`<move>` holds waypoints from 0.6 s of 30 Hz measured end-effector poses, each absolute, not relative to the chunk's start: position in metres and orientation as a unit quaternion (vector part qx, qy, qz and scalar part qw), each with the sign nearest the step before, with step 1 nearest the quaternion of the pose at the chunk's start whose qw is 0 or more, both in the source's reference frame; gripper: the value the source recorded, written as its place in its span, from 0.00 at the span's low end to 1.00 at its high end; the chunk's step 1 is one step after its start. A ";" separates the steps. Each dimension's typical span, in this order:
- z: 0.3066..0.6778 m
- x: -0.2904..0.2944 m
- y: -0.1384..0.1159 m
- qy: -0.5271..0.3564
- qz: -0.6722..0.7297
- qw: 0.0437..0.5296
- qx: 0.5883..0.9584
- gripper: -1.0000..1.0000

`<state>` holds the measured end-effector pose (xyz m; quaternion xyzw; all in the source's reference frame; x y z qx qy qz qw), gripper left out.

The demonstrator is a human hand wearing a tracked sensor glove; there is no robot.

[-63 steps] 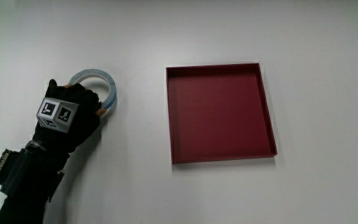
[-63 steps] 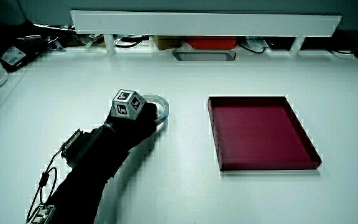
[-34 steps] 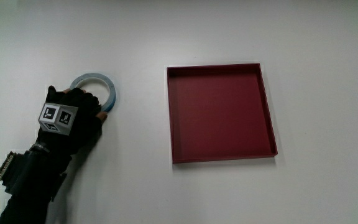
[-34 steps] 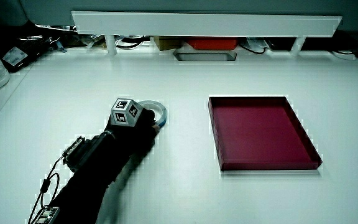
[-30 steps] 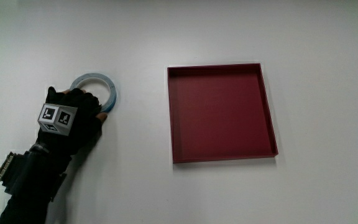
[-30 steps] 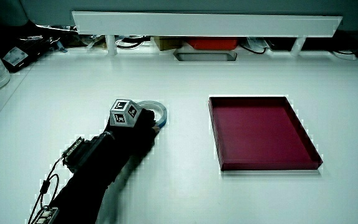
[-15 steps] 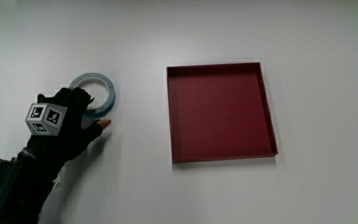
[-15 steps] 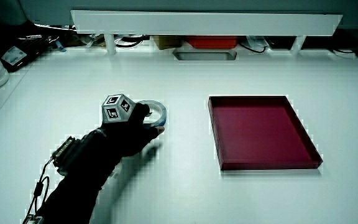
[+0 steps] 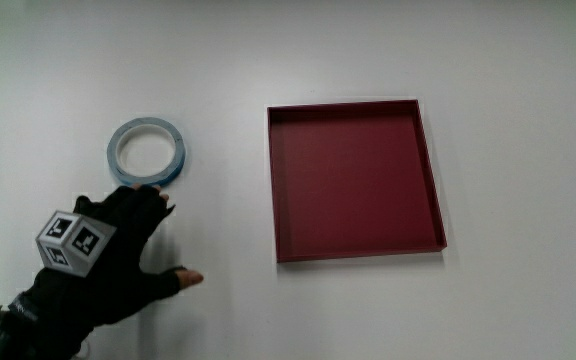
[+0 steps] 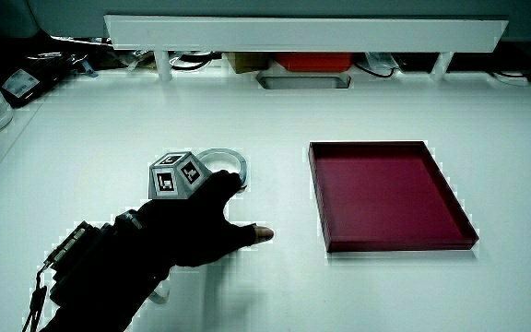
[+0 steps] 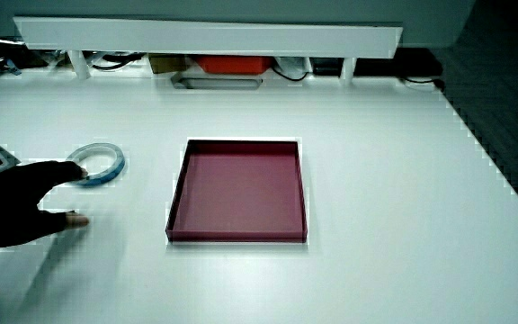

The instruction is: Place blue tape

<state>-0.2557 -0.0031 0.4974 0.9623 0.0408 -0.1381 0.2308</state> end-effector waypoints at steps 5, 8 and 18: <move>0.477 -0.252 0.005 0.049 -0.148 0.286 0.945 0.00; 0.464 -0.246 0.016 0.077 -0.142 0.291 0.943 0.00; 0.438 -0.225 0.051 0.130 -0.167 0.324 0.922 0.00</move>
